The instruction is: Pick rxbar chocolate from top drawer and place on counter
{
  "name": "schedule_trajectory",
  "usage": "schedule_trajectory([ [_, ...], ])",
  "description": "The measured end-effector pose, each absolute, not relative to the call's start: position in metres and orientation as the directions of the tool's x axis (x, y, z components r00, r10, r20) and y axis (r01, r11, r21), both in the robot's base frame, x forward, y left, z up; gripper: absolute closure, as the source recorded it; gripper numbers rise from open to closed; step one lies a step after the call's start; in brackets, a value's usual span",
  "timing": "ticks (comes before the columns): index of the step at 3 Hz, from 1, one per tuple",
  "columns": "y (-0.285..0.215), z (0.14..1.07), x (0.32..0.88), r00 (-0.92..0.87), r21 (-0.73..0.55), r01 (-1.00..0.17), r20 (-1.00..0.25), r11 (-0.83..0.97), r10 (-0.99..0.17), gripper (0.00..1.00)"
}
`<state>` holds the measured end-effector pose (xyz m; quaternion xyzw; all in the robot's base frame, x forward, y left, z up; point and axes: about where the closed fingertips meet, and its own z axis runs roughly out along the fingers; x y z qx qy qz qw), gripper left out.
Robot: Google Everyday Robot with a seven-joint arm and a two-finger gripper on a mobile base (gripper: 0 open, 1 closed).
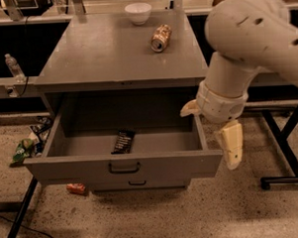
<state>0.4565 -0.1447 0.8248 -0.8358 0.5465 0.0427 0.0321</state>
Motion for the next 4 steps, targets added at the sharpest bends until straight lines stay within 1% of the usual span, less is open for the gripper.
schedule_trajectory([
  [1, -0.144, 0.825, 0.457, 0.474, -0.021, -0.880, -0.104, -0.474, -0.875, 0.00],
  [2, -0.136, 0.825, 0.463, 0.511, -0.041, -0.859, -0.085, -0.510, -0.855, 0.00],
  [3, -0.097, 0.824, 0.481, 0.652, -0.062, -0.758, -0.049, -0.649, -0.757, 0.00],
  [4, -0.051, 0.822, 0.499, 0.775, -0.064, -0.632, -0.036, -0.772, -0.631, 0.00],
])
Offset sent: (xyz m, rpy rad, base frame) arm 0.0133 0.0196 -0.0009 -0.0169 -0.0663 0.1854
